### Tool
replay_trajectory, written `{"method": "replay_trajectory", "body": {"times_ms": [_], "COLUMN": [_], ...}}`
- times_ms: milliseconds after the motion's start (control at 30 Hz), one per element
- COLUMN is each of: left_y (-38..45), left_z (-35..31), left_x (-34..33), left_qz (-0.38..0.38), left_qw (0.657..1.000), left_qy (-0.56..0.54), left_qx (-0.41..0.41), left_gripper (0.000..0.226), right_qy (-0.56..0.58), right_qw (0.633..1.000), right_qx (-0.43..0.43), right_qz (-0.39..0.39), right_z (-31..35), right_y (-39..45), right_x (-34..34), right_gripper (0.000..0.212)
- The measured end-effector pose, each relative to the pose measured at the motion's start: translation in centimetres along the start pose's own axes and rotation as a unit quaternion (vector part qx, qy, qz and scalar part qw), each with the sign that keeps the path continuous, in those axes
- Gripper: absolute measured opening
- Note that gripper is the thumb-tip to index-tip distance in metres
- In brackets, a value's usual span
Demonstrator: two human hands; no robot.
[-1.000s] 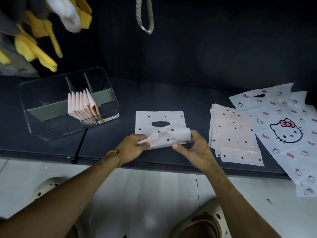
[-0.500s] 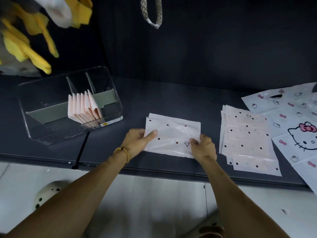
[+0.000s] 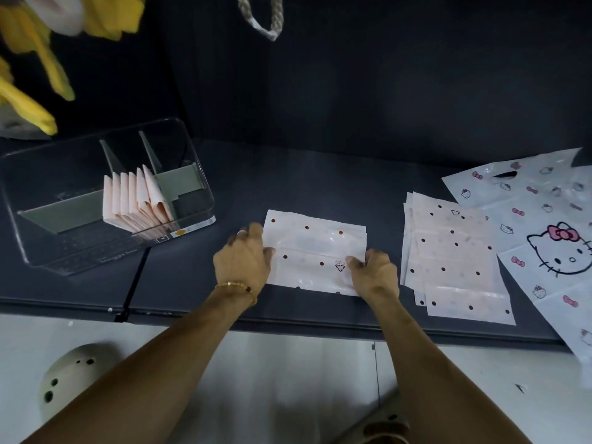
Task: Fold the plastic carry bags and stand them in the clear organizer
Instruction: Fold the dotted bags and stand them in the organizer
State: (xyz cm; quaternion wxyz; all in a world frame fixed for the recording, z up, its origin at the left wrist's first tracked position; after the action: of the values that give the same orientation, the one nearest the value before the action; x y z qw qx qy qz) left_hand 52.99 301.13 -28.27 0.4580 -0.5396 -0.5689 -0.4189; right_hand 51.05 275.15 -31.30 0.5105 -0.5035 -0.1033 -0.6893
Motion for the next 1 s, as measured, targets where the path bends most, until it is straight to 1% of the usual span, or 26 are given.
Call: {"method": "replay_trajectory", "body": {"times_ms": [33, 67, 100, 133, 167, 200, 267, 300, 367, 400, 433, 500, 533, 567, 600, 667, 700, 733, 800, 867, 1000], "left_y": [-0.6, -1.5, -2.5, -3.3, -3.8, -3.9, -3.8, -3.8, -3.8, -3.7, -3.7, -3.7, -3.7, -3.7, -3.7, -3.8, -3.8, -3.8, -3.8, -3.8, -3.8], "left_z": [-1.5, -3.0, -4.3, -4.8, -4.7, -4.2, -3.5, -3.4, -3.5, -3.5, -3.5, -3.5, -3.5, -3.5, -3.5, -3.4, -3.4, -3.4, -3.4, -3.4, -3.4], "left_x": [0.2, 0.0, -0.7, -1.9, -3.2, -4.2, -5.1, -5.3, -5.4, -5.3, -5.4, -5.5, -5.5, -5.5, -5.6, -5.5, -5.5, -5.5, -5.4, -5.3, -5.2], "left_qz": [-0.034, -0.052, -0.043, -0.005, 0.042, 0.073, 0.083, 0.086, 0.086, 0.085, 0.083, 0.081, 0.082, 0.082, 0.082, 0.083, 0.082, 0.082, 0.084, 0.083, 0.087], "left_qw": [0.996, 0.982, 0.964, 0.951, 0.948, 0.952, 0.957, 0.957, 0.957, 0.958, 0.958, 0.96, 0.96, 0.959, 0.959, 0.958, 0.958, 0.958, 0.957, 0.956, 0.955], "left_qy": [0.013, 0.007, -0.005, -0.01, -0.003, 0.008, 0.042, 0.057, 0.058, 0.057, 0.057, 0.057, 0.058, 0.06, 0.062, 0.067, 0.067, 0.066, 0.067, 0.066, 0.061], "left_qx": [-0.086, -0.181, -0.264, -0.309, -0.314, -0.298, -0.275, -0.272, -0.271, -0.269, -0.268, -0.262, -0.262, -0.263, -0.265, -0.267, -0.267, -0.267, -0.27, -0.272, -0.276], "left_gripper": [0.036, 0.039, 0.041, 0.045, 0.049, 0.052, 0.056, 0.058, 0.06, 0.06, 0.061, 0.062, 0.062, 0.063, 0.063, 0.062, 0.062, 0.062, 0.063, 0.062, 0.058], "right_qy": [0.0, -0.001, -0.002, -0.002, -0.003, -0.001, 0.007, 0.01, -0.002, -0.034, -0.074, -0.134, -0.153, -0.169, -0.179, -0.17, -0.171, -0.186, -0.238, -0.282, -0.32], "right_qw": [1.0, 1.0, 1.0, 1.0, 1.0, 1.0, 1.0, 1.0, 0.996, 0.989, 0.977, 0.936, 0.917, 0.904, 0.902, 0.912, 0.913, 0.906, 0.881, 0.863, 0.854], "right_qx": [0.001, 0.004, 0.006, 0.008, 0.01, 0.012, 0.018, 0.018, 0.026, 0.05, 0.102, 0.246, 0.31, 0.359, 0.381, 0.374, 0.37, 0.38, 0.409, 0.418, 0.406], "right_qz": [-0.003, -0.007, -0.009, -0.008, -0.003, 0.001, -0.006, -0.022, -0.088, -0.133, -0.173, -0.211, -0.198, -0.16, -0.098, 0.001, 0.018, 0.02, 0.023, 0.034, 0.054], "right_z": [0.0, 0.0, 0.0, 0.0, -0.1, -0.1, -0.3, -0.4, -0.7, -0.5, 0.4, 3.6, 5.3, 6.6, 7.4, 7.4, 6.9, 6.2, 4.5, 2.5, -1.1], "right_y": [-0.1, -0.1, -0.1, 0.0, 0.1, 0.2, 0.2, 0.1, -0.7, -1.3, -2.2, -4.7, -6.0, -7.1, -7.9, -8.1, -7.7, -7.3, -6.6, -5.5, -3.6], "right_x": [0.0, 0.0, -0.1, -0.1, -0.2, -0.2, 0.2, 0.6, 2.1, 2.8, 3.2, 2.0, 0.5, -1.6, -3.8, -6.7, -7.1, -7.0, -6.3, -5.1, -2.4], "right_gripper": [0.026, 0.026, 0.026, 0.026, 0.026, 0.026, 0.024, 0.022, 0.018, 0.019, 0.021, 0.027, 0.033, 0.041, 0.049, 0.058, 0.058, 0.058, 0.056, 0.057, 0.055]}}
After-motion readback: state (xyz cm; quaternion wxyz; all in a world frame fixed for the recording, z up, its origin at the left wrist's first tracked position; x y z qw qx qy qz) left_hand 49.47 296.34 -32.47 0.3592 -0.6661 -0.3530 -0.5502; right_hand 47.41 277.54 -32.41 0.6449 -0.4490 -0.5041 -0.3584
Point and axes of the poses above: each hand's wrist, its own y-axis towards the middle knuckle, its own x-axis out of the back of the hand, z = x × y, the point moved 8 cm from there along y, towards the middle knuckle, and after that the axes turned 2 degrees about -x, right-handed, at the moved point
